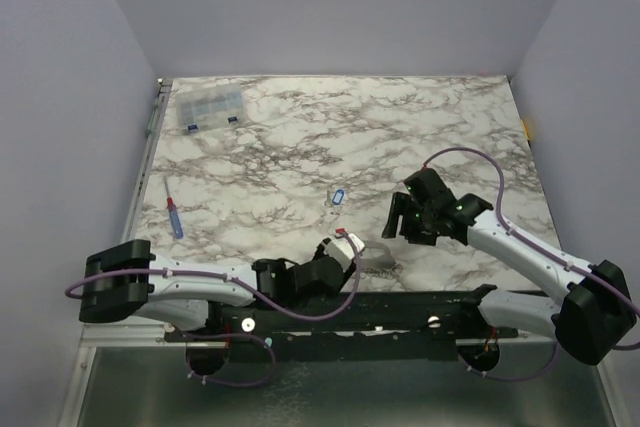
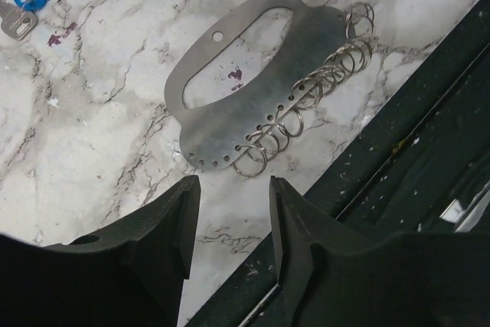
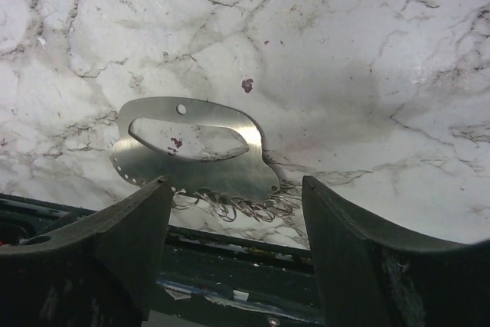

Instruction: Put the keys on the keyring

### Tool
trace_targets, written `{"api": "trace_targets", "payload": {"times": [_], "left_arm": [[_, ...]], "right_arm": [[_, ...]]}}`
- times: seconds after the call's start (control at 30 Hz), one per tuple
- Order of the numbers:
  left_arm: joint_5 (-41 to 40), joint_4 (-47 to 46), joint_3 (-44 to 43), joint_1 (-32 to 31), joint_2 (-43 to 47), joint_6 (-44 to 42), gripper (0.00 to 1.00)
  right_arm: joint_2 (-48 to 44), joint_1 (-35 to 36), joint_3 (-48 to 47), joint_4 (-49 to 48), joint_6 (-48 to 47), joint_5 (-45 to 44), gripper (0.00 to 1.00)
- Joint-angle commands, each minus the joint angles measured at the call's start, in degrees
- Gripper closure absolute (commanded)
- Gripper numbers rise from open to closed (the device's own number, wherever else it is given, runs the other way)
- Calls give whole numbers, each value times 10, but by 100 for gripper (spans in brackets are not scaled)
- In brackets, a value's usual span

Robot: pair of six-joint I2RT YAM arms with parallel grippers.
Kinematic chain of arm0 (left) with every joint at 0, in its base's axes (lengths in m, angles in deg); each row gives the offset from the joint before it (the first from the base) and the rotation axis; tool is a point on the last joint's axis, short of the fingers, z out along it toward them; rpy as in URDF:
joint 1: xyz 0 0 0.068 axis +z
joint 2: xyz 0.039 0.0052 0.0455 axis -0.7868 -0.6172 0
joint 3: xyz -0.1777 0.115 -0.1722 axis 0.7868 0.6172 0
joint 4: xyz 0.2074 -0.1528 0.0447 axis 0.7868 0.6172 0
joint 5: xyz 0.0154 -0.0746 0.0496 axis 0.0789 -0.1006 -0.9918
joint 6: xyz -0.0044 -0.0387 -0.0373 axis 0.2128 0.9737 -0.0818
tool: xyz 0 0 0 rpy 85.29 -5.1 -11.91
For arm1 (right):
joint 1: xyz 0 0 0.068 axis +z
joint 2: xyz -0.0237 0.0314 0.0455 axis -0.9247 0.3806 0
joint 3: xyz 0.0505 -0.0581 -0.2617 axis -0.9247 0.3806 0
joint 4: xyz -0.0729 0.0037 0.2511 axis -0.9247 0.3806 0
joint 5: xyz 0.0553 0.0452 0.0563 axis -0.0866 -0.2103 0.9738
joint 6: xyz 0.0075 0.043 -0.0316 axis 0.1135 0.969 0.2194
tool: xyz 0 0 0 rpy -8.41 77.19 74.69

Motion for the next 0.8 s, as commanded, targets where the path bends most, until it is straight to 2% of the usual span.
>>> {"api": "trace_targets", "payload": {"times": [0.0, 0.1, 0.3, 0.43, 0.77], "left_arm": [[58, -114, 54, -2, 21, -146, 55], [75, -166, 89, -3, 29, -197, 55], [152, -215, 105, -3, -12, -272, 53], [152, -268, 121, -3, -31, -302, 60], [131, -340, 138, -2, -87, -344, 67]], "right_arm": [[-9, 2, -9, -11, -5, 2, 29], [-12, 2, -8, -13, -9, 7, 30], [-35, 2, 3, -22, -11, 7, 30], [-46, 2, 6, -33, -17, 7, 30], [-59, 2, 15, -52, -34, 28, 31]]}}
